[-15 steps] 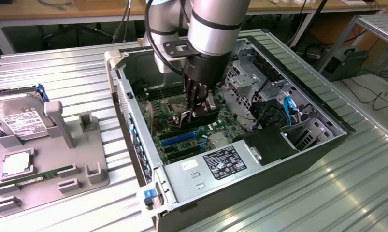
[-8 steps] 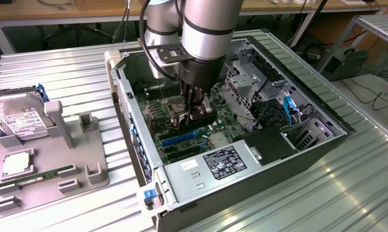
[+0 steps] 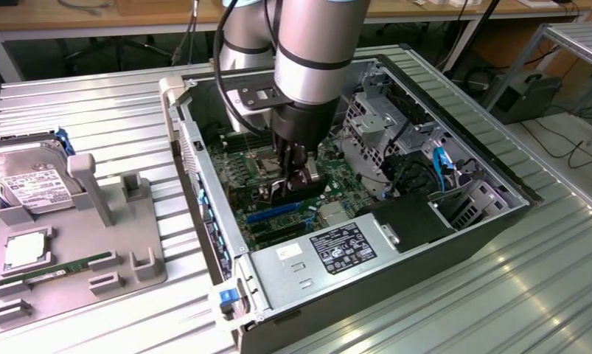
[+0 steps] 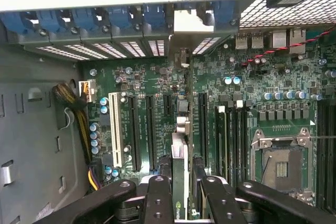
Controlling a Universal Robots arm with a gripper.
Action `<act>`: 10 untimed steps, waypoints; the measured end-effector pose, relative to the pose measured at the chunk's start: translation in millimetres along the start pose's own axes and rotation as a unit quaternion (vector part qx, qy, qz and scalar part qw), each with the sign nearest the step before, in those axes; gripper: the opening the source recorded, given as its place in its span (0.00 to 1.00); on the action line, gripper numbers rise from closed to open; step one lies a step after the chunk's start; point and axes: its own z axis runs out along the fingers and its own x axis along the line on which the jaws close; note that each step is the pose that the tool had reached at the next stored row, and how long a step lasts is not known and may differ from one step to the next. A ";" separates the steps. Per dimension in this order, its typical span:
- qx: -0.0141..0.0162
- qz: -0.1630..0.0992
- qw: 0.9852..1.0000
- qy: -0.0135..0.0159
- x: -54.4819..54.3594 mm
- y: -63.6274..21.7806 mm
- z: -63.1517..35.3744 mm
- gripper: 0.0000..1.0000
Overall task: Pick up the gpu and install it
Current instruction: 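Insert the gpu into the slot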
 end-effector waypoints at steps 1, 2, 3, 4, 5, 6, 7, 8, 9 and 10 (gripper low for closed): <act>0.000 0.000 1.000 -0.001 0.0 0.2 1.5 0.26; 0.000 0.000 1.000 -0.001 0.1 0.3 3.0 0.26; 0.000 0.000 1.000 -0.003 0.2 0.6 4.3 0.26; 0.000 0.000 1.000 -0.004 0.4 0.9 5.4 0.26; 0.000 0.000 1.000 -0.006 0.6 1.3 6.2 0.26; 0.000 0.000 1.000 -0.008 0.8 1.6 6.9 0.26; 0.000 0.000 1.000 -0.010 1.1 1.9 7.3 0.26; -0.001 0.000 1.000 -0.013 1.6 2.1 7.7 0.26; -0.001 0.000 1.000 -0.015 2.2 2.3 8.1 0.26; -0.001 0.000 1.000 -0.018 3.0 2.6 8.6 0.26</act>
